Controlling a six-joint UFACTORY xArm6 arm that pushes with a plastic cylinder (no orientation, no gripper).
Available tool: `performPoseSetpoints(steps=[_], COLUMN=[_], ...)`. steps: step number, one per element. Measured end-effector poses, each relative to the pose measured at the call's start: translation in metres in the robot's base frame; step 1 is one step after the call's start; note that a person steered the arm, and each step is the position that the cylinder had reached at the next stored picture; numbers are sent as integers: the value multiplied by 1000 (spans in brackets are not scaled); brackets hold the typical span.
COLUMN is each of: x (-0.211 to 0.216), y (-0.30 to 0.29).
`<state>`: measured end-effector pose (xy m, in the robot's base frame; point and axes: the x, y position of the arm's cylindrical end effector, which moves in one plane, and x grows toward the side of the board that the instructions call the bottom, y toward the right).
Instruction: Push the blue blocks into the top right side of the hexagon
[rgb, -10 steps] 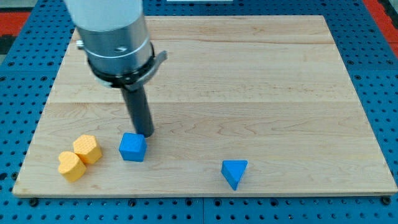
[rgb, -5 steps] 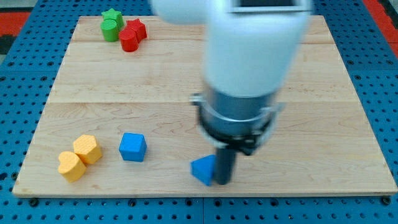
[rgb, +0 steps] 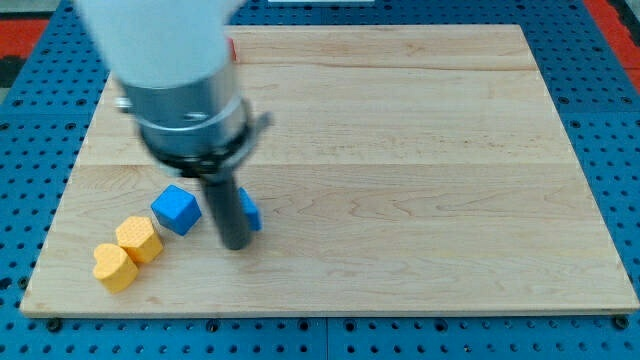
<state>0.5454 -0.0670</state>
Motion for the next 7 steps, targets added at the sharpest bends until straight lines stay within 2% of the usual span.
performPoseSetpoints(steps=[1,3,5,7], x=[-14,-54,-51,-51], y=[20,3,-69,-78])
